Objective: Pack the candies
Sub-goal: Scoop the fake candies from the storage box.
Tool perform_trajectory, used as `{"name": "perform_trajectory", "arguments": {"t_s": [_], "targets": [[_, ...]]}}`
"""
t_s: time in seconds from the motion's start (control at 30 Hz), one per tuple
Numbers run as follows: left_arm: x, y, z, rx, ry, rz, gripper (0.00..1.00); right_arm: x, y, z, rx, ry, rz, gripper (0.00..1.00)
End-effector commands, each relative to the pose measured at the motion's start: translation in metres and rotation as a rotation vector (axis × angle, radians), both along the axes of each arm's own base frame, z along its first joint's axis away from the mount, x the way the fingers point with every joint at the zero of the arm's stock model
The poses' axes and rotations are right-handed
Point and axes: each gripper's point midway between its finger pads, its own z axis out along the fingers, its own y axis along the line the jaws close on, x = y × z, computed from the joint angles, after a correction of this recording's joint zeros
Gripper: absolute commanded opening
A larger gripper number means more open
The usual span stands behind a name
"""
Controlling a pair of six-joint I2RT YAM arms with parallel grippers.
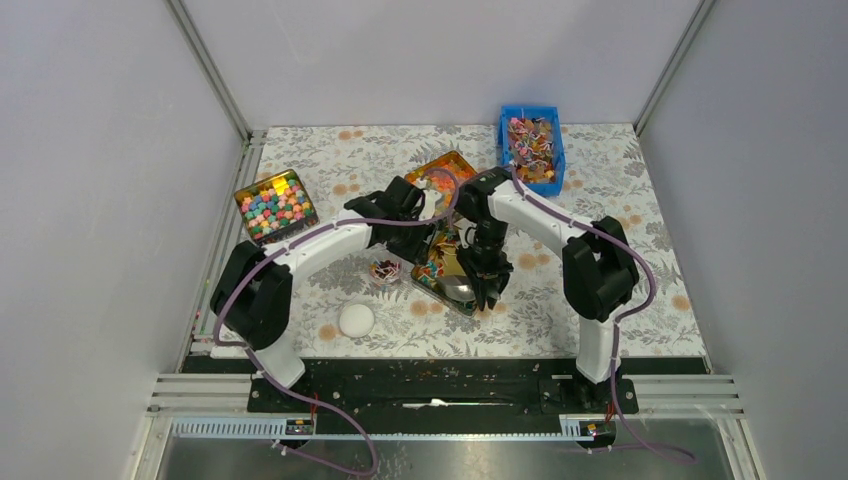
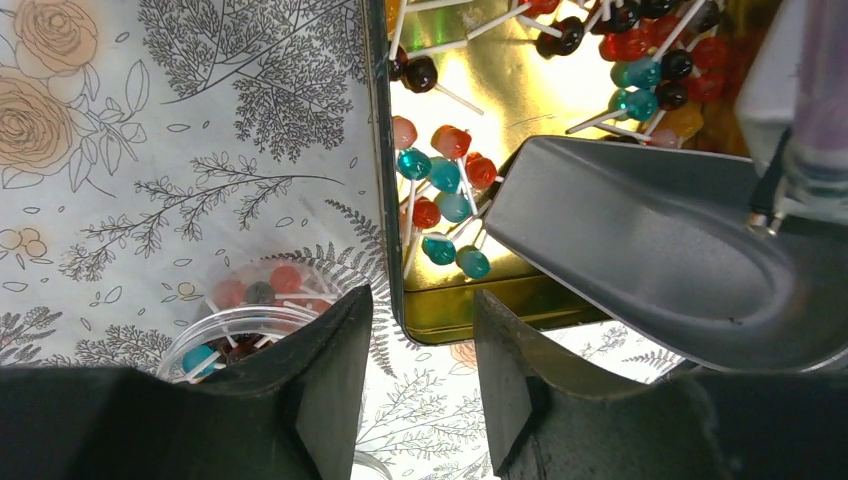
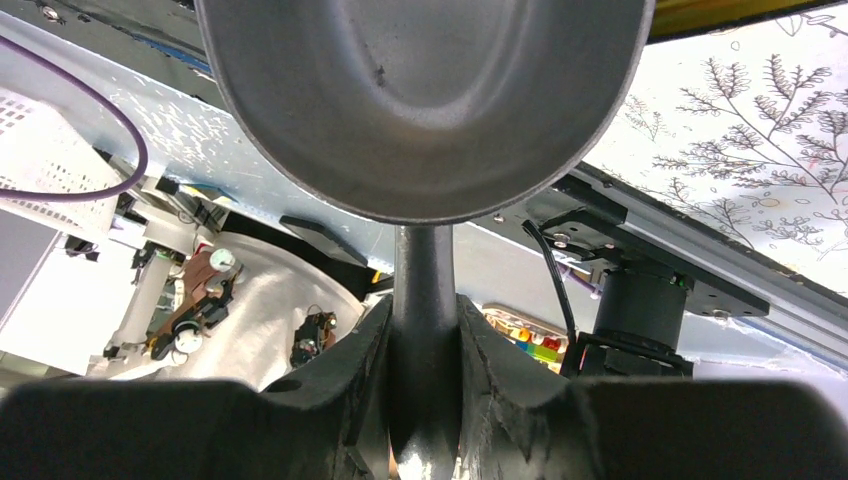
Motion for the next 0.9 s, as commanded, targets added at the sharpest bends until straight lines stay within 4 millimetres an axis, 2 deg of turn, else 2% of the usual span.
{"name": "perform_trajectory", "arguments": {"t_s": [0.0,0.23,0.4,0.57,0.7,0.87], "targets": [[0.009,-0.002,-0.009,0.028,-0.005,-0.001,0.42,-0.005,0.006,0.006,0.022,0.063,-0.013,0.00],[0.003,-0.013,-0.024,-0.007,0.061,-0.031,0.36,0.002,0.009,-0.011,-0.008,0.052,-0.031,0.00],[0.000,-0.018,-0.025,-0.025,0.084,-0.034,0.29,0.012,0.019,-0.021,0.011,0.020,-0.061,0.00],[-0.004,-0.019,-0.025,-0.038,0.099,-0.031,0.26,0.022,0.029,-0.032,0.031,-0.008,-0.090,0.00],[-0.007,-0.020,-0.024,-0.056,0.105,-0.030,0.25,0.033,0.029,-0.042,0.000,-0.064,-0.110,0.00],[-0.011,-0.022,-0.025,-0.070,0.127,-0.027,0.24,0.048,0.020,-0.055,-0.078,-0.136,-0.095,0.00]]}}
